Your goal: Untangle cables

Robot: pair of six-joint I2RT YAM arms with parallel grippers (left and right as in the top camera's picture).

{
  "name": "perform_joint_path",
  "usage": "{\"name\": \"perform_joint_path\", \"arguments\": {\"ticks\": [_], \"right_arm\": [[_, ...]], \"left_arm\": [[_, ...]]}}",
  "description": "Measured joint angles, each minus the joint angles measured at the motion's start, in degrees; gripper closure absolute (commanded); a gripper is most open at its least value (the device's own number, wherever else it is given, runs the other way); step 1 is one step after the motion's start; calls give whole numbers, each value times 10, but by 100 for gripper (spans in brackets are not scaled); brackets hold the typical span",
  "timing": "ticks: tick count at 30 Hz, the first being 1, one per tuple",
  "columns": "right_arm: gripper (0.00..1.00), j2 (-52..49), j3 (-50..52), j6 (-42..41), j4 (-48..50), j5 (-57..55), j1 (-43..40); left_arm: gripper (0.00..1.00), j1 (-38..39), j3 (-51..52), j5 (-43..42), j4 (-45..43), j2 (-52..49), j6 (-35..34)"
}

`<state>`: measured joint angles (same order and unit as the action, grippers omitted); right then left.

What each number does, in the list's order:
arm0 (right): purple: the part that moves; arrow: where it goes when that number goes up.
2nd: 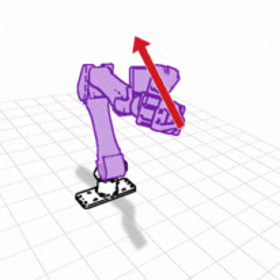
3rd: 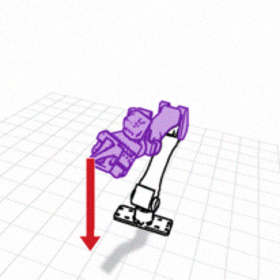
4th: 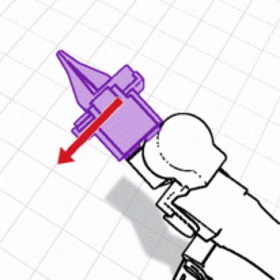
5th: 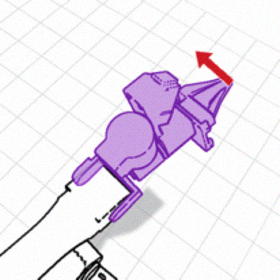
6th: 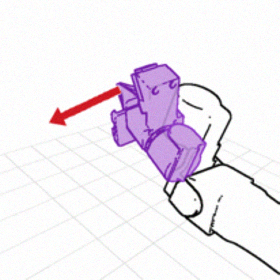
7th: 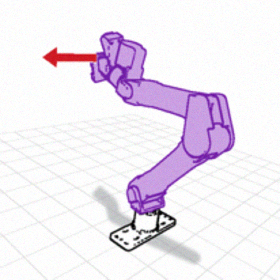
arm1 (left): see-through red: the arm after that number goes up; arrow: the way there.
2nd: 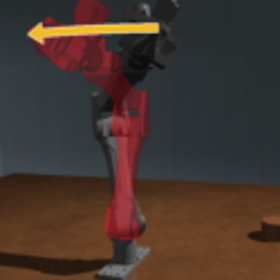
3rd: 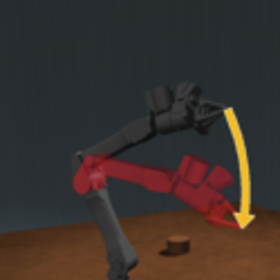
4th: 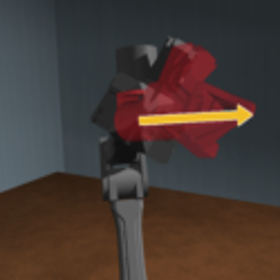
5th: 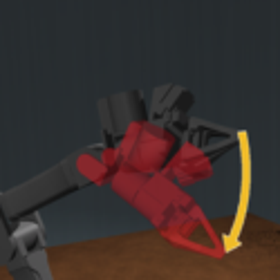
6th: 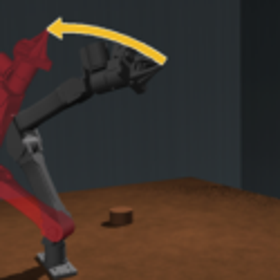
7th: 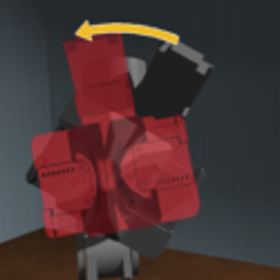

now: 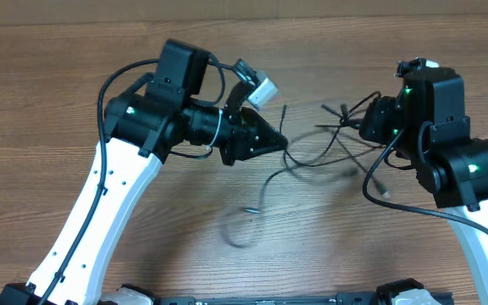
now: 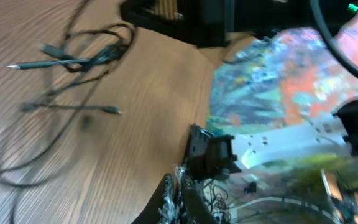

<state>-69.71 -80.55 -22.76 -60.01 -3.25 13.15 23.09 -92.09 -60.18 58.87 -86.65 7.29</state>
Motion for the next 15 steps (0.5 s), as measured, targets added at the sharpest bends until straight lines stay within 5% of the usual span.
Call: {"name": "perform_joint_path", "arguments": {"ticks": [9,15], "right_arm": [[96,0,0,-45,22,120,0],[96,0,0,-83,63,173,0]], "left_arm": [[90,0,0,87,-4,0,-103],[70,0,0,153,-8,0,-194]]}}
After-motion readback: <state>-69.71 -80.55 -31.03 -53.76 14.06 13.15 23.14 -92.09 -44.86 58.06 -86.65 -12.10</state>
